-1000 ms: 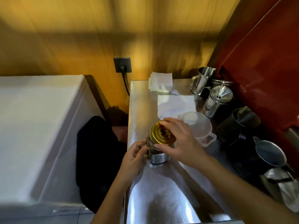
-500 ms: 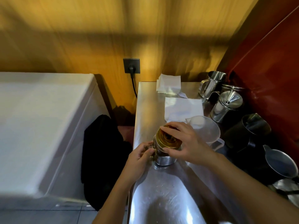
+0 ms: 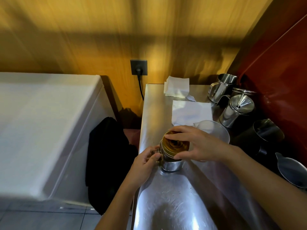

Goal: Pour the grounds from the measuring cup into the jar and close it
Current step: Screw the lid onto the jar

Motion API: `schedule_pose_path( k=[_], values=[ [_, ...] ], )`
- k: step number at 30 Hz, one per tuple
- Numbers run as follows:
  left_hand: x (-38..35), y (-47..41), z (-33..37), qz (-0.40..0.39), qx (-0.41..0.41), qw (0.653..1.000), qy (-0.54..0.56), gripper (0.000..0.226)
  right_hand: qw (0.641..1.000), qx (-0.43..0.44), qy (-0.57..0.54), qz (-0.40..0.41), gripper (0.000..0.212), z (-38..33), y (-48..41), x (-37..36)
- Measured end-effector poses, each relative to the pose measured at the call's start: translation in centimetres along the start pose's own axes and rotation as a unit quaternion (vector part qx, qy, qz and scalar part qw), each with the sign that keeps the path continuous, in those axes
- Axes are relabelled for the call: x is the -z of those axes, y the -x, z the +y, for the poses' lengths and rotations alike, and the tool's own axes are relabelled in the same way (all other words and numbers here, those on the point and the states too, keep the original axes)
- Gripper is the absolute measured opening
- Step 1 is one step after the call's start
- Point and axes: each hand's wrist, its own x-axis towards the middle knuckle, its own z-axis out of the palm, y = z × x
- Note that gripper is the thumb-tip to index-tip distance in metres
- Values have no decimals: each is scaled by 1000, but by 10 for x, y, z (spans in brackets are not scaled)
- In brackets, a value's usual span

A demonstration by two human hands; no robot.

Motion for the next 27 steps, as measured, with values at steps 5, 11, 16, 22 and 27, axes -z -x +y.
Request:
schedule_pose_path(
  k=[5, 11, 16, 22, 27],
  values=[
    [2, -2, 2, -20, 14, 1000, -15, 23, 997, 14, -3, -81, 62, 2, -5, 10],
    [1, -3, 4, -28, 24, 999, -25, 13, 992, 38, 52, -105, 70, -7, -12, 21],
    [5, -1, 3, -31, 61, 998, -4, 83, 988, 30, 133, -74, 83, -12, -5, 24],
    [-8, -13, 20, -13, -74, 975, -208, 95, 974, -13, 226, -11, 82, -28, -5, 22],
    [-16, -22, 22, 26, -108, 966, -234, 68, 969, 3, 242, -41, 70, -28, -6, 21]
  ],
)
